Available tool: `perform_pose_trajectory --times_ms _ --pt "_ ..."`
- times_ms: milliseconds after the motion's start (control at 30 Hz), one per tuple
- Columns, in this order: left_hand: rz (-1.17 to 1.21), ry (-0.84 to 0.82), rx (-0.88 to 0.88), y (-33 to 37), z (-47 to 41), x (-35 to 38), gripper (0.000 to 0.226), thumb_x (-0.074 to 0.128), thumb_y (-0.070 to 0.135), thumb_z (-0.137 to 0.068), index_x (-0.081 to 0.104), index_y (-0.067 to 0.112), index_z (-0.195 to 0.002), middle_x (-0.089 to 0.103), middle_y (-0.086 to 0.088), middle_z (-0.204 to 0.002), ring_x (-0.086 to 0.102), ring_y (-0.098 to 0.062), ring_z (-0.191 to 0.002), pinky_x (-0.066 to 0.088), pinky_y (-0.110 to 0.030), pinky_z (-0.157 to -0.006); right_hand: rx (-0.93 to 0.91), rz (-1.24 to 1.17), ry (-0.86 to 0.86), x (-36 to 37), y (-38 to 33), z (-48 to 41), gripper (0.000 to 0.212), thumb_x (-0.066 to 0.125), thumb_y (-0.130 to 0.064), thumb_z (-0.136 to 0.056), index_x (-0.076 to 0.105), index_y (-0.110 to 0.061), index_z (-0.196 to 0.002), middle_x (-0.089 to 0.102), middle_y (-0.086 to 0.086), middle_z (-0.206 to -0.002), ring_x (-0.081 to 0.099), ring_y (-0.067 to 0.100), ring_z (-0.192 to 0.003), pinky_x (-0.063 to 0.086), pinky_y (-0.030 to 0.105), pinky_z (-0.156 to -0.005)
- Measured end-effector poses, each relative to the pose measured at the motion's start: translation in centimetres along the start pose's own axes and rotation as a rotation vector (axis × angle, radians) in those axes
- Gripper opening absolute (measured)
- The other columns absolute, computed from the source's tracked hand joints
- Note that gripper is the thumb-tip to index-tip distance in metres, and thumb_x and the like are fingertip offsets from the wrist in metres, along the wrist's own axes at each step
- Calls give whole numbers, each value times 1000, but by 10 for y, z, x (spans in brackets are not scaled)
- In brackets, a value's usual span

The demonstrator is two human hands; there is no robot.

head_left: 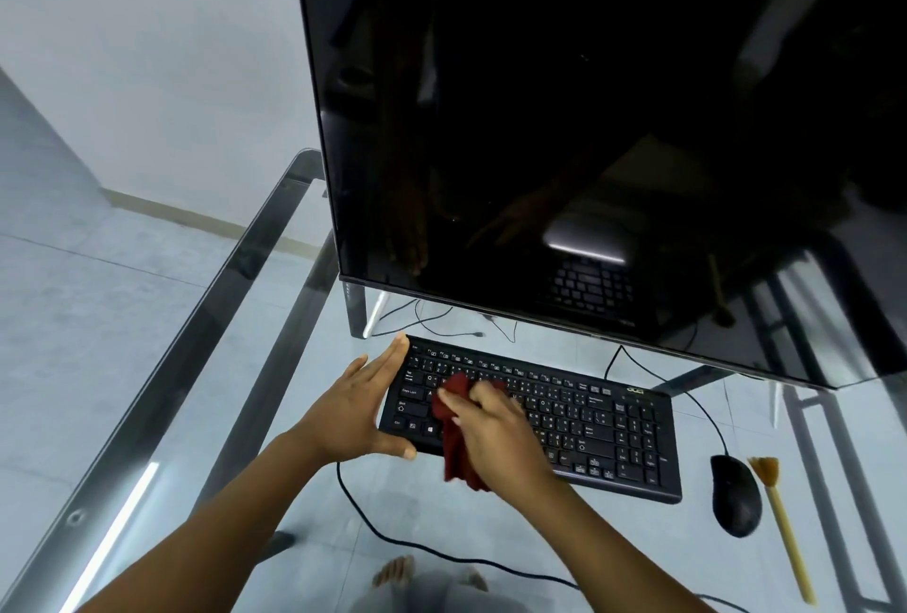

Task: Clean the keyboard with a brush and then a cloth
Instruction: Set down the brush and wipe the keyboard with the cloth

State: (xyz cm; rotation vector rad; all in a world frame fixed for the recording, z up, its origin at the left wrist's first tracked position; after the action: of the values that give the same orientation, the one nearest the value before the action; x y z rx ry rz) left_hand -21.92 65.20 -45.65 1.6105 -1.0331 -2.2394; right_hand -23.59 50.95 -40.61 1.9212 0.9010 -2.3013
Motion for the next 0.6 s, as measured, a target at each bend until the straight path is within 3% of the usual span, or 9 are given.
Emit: perform_pose_trajectory --times_ms 133,200,300,400,467,533,600 --pt "-4 6 -4 0 0 -2 140 66 82 -53 -20 28 -150 9 12 -160 15 -2 -144 6 -34 -121 -333 7 -185 21 -65 -12 35 52 -23 -96 53 -36 -129 52 -1 -104 44 21 -95 37 34 -77" --pt "11 5 -14 0 1 -3 140 69 81 -54 -21 30 -149 16 12 -159 18 -4 -144 6 -35 -121 -300 70 -119 13 -55 -34 35 53 -25 -95 55 -37 -128 53 -1 -99 49 24 -93 39 34 -76" --pt "49 4 -27 1 1 -3 139 70 79 -54 -22 33 -148 15 14 -158 15 -2 -143 3 -34 -121 -50 18 50 -1 -26 -59 34 55 -22 -92 60 -30 -124 53 3 -94 55 28 -91 46 36 -77" --pt "35 39 -2 2 1 -5 141 72 77 -53 -19 29 -150 21 13 -156 22 0 -141 6 -32 -121 -171 28 -91 26 -60 -37 33 63 -19 -84 58 -28 -116 51 3 -100 52 27 -92 47 37 -78" --pt "-2 47 22 1 1 -5 141 70 78 -53 -16 24 -151 14 11 -159 19 -1 -143 9 -34 -121 -273 6 -222 38 -65 -14 31 62 -29 -87 57 -30 -117 50 -1 -101 49 22 -91 45 34 -77" --pt "-5 29 28 2 1 -4 142 69 80 -53 -17 24 -151 2 12 -161 8 0 -145 5 -34 -121 -285 -6 -199 26 -42 -3 35 48 -57 -90 59 -36 -115 51 -8 -102 49 14 -94 44 30 -79" --pt "4 10 26 1 1 -3 141 67 82 -53 -20 26 -149 -4 11 -161 1 0 -146 0 -32 -121 -211 55 -135 15 -10 10 30 49 -46 -94 58 -43 -122 53 -8 -104 50 14 -96 44 25 -77"
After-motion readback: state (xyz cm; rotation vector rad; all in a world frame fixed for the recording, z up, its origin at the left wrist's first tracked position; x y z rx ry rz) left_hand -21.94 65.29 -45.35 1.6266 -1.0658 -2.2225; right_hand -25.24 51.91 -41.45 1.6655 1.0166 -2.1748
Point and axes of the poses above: each hand's wrist, its own z-axis away from the middle knuckle, its own x-axis out of the palm, y = z × x, the point moved 10 cm from there along -z, towards the middle knuckle
